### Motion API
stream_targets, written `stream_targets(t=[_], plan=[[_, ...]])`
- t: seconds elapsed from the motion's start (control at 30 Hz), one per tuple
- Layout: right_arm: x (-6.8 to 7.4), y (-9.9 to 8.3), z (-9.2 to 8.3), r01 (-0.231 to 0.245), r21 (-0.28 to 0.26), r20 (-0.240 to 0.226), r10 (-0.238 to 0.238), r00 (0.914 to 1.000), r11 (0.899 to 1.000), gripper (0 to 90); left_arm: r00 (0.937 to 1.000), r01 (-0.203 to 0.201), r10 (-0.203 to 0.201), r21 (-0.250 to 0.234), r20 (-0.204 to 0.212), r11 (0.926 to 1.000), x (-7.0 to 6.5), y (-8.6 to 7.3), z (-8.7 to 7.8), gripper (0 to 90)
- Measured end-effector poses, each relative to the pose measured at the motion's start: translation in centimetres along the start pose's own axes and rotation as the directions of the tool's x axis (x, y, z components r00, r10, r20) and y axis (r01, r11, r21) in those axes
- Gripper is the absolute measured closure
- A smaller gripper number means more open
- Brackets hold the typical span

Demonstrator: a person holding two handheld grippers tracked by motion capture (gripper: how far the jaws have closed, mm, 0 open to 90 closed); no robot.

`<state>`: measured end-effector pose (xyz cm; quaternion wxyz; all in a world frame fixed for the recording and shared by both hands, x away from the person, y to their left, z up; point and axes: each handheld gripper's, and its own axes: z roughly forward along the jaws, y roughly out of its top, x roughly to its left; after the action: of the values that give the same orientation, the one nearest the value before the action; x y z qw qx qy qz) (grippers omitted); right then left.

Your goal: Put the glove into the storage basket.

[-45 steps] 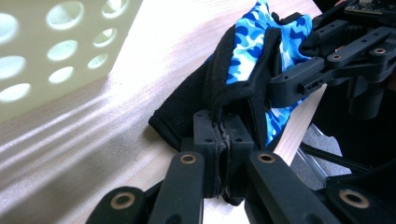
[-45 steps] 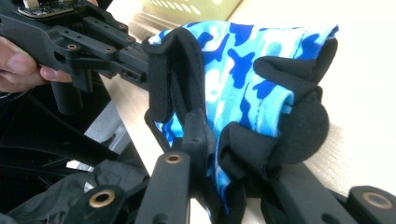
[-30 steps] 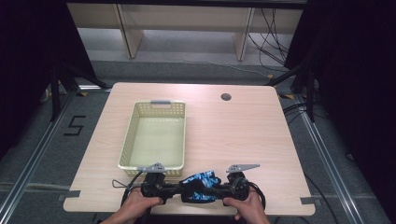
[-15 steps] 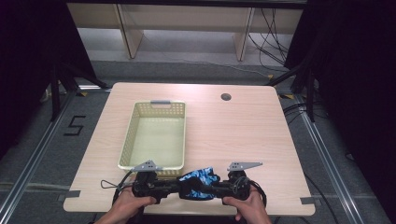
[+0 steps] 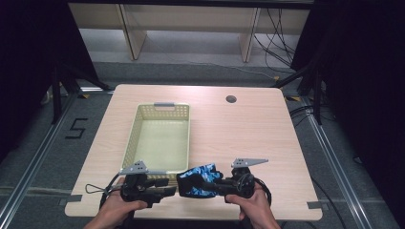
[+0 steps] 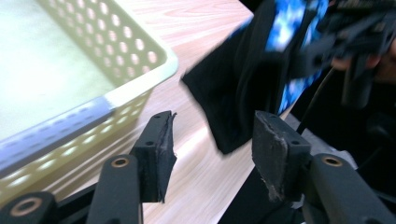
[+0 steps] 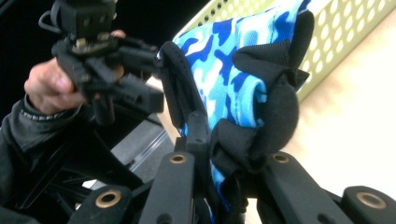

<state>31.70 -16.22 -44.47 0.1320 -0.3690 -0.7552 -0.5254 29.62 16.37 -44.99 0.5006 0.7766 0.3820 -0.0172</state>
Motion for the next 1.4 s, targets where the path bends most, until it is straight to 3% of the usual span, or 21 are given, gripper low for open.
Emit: stream_targets(t=[0.03,0.07,0.17,0.2,0.27,0.33,0.37,0.47,0.53,0.57,0.63,0.77,0.83,0.97,1.0,1.17,1.23,1.3,1.33,1.4], plan=[[0.2,0.8,-0.1,0.015,-0.003,0.02,-0.015,0.9997,1.0,80.2,0.9999,-0.007,0.007,-0.006,-0.014,1.0,-0.1,-0.1,-0.2,48.0],[0.4,1.3,0.0,0.009,-0.008,0.01,-0.009,0.9999,1.0,80.2,0.9988,-0.033,0.032,-0.004,-0.036,0.9995,0.0,-0.4,-1.0,48.0],[0.4,2.4,0.2,0.031,-0.013,0.017,-0.031,0.9994,0.999,80.2,0.9986,-0.03,0.029,-0.005,-0.044,0.9995,0.1,-0.7,-1.5,47.1],[0.6,2.8,0.4,0.0,-0.008,0.004,0.0,1.0,1.0,80.2,0.9979,-0.031,0.031,-0.002,-0.057,0.9995,0.2,-0.9,-1.8,46.0],[0.7,3.8,1.0,0.007,-0.008,-0.004,-0.007,1.0,1.0,80.2,0.9977,-0.031,0.031,-0.008,-0.06,0.9995,0.4,-1.2,-2.1,43.9],[0.8,4.8,1.9,0.012,-0.005,-0.008,-0.012,0.9999,1.0,80.1,0.9973,-0.038,0.038,-0.004,-0.063,0.9993,0.4,-1.5,-2.4,42.4],[1.0,5.9,2.8,0.019,0.003,-0.016,-0.019,0.9997,1.0,80.1,0.9939,-0.06,0.061,0.016,-0.091,0.9981,0.4,-2.1,-2.5,40.9],[1.3,7.0,4.2,0.008,0.018,-0.027,-0.007,0.9996,1.0,80.1,0.9904,-0.075,0.079,0.04,-0.113,0.9964,0.4,-2.5,-2.5,37.1],[1.4,7.9,5.1,0.019,0.031,-0.008,-0.018,0.9998,0.999,80.1,0.9882,-0.075,0.08,0.038,-0.131,0.9964,0.3,-3.0,-2.4,35.6],[1.6,8.3,5.6,-0.01,0.04,-0.028,0.011,0.9996,0.999,80.1,0.989,-0.073,0.077,0.038,-0.127,0.9967,0.3,-3.1,-2.4,34.9],[1.5,9.2,6.7,0.014,0.046,-0.014,-0.014,0.9998,0.999,80.1,0.9919,-0.071,0.073,0.025,-0.104,0.9972,0.6,-3.6,-2.4,34.6],[1.5,10.6,8.6,0.006,0.071,0.018,-0.007,0.9998,0.997,80.1,0.9872,-0.086,0.091,0.042,-0.131,0.9954,0.9,-4.4,-2.5,33.8],[1.3,11.2,9.6,0.017,0.078,0.021,-0.018,0.9996,0.997,80.0,0.9874,-0.074,0.08,0.05,-0.136,0.996,0.9,-4.9,-2.4,33.4],[1.1,11.7,11.4,-0.011,0.103,0.056,0.005,0.9984,0.995,80.0,0.9852,-0.102,0.111,0.074,-0.13,0.9921,1.2,-5.3,-2.3,31.7],[0.9,11.8,11.7,0.001,0.105,0.048,-0.006,0.9988,0.994,79.9,0.9837,-0.105,0.113,0.061,-0.14,0.9926,1.3,-5.5,-2.1,31.4],[0.2,12.0,13.6,-0.041,0.15,0.085,0.028,0.996,0.988,79.8,0.9736,-0.15,0.161,0.075,-0.162,0.9859,1.5,-5.8,-2.1,30.1],[-0.1,11.9,14.2,-0.036,0.163,0.112,0.017,0.9936,0.986,79.8,0.9689,-0.168,0.18,0.084,-0.17,0.9822,1.5,-6.0,-2.0,29.5],[-0.3,11.9,14.8,-0.038,0.177,0.127,0.016,0.9918,0.983,79.7,0.9685,-0.162,0.175,0.08,-0.177,0.9834,1.5,-6.3,-1.8,28.6],[-0.4,11.9,15.1,-0.044,0.187,0.135,0.018,0.9906,0.981,79.8,0.9721,-0.143,0.159,0.099,-0.173,0.9848,1.5,-6.3,-1.9,28.5],[-0.5,11.9,15.5,-0.061,0.208,0.153,0.03,0.9877,0.976,79.7,0.9692,-0.159,0.174,0.093,-0.175,0.9828,1.5,-6.4,-1.9,28.2]])
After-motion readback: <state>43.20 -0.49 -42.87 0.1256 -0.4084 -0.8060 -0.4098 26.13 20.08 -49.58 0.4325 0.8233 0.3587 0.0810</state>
